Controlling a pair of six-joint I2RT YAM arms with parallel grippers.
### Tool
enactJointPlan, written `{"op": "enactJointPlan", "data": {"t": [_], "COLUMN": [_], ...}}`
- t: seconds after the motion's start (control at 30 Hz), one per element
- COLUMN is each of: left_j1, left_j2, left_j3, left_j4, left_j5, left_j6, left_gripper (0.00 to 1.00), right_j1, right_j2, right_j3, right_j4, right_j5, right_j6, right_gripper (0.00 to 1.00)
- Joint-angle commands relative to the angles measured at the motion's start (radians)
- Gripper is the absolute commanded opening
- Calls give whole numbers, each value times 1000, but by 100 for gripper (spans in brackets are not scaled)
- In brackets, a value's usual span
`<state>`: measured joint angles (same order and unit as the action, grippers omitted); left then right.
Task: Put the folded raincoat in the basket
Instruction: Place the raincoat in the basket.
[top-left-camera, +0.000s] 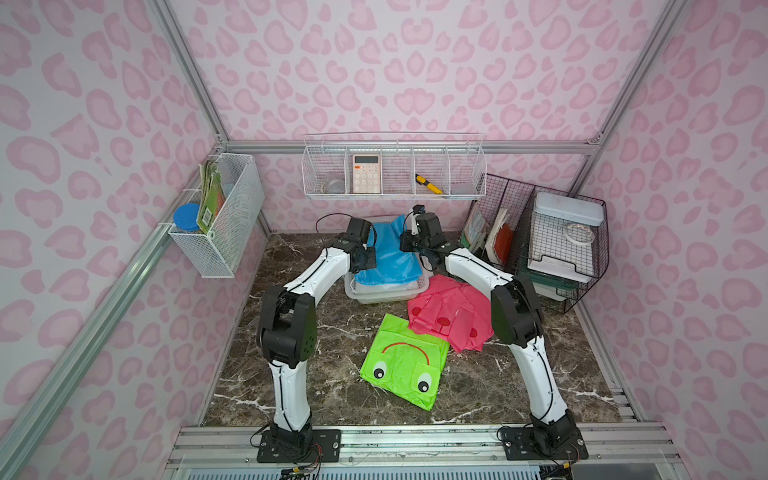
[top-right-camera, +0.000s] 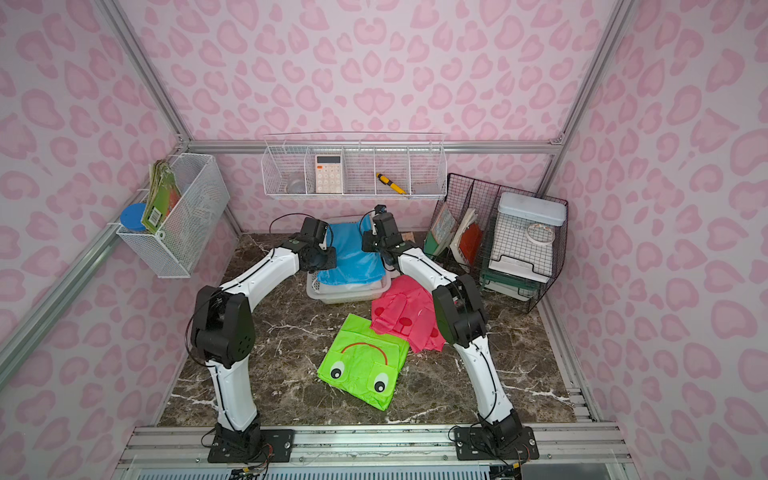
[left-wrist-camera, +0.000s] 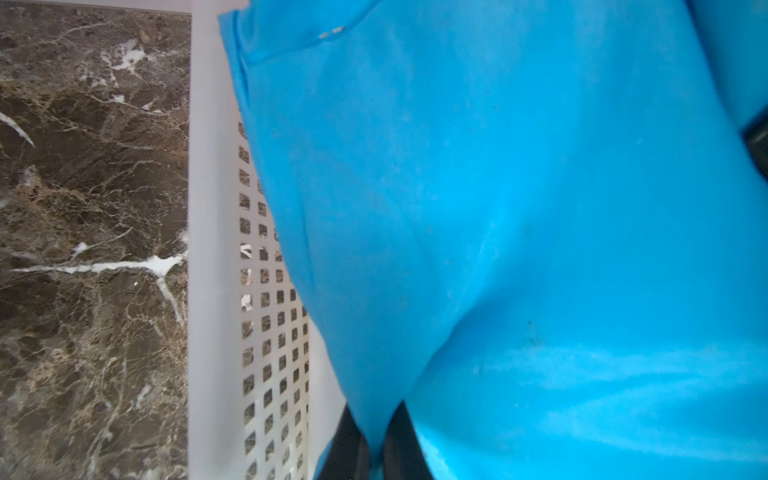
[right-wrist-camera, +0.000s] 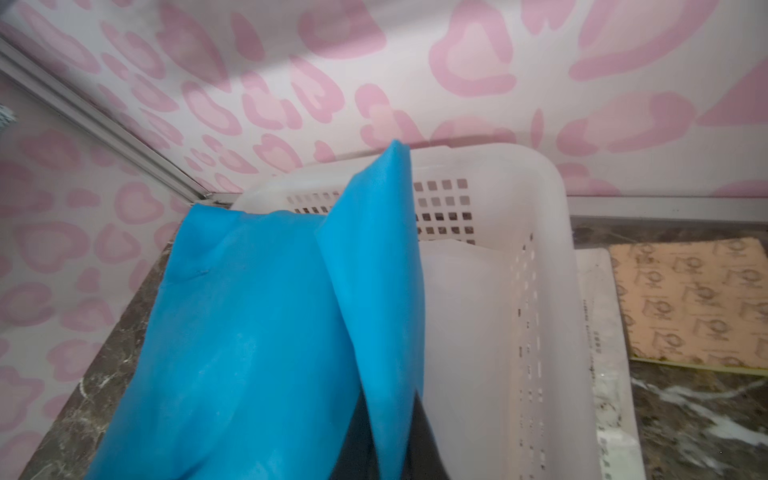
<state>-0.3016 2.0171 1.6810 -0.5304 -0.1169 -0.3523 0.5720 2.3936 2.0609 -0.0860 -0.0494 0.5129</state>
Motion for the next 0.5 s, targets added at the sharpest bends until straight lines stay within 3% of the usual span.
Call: {"op": "enactJointPlan", "data": {"t": [0.0,0.27,0.37,0.47], "left_j1": [7,22,22,22], "left_j2": [20,92,107,98], "left_j3": [19,80,126,171], "left_j4": [-29,-92,-157,-220], "left_j5": [-48,-46,-22,-14], "left_j6": [-29,-35,-34,-61], "left_gripper": [1,7,15,16], "right_j1": [2,0,-3,2], "right_j2": [40,84,88,63], "right_j3": [52,81,113,134], "right_j4": [-62,-77,-109,-132], "right_j5": [5,39,23,8], "right_j6": [-6,-14,-12,-14], "right_gripper": [0,1,18,36]}}
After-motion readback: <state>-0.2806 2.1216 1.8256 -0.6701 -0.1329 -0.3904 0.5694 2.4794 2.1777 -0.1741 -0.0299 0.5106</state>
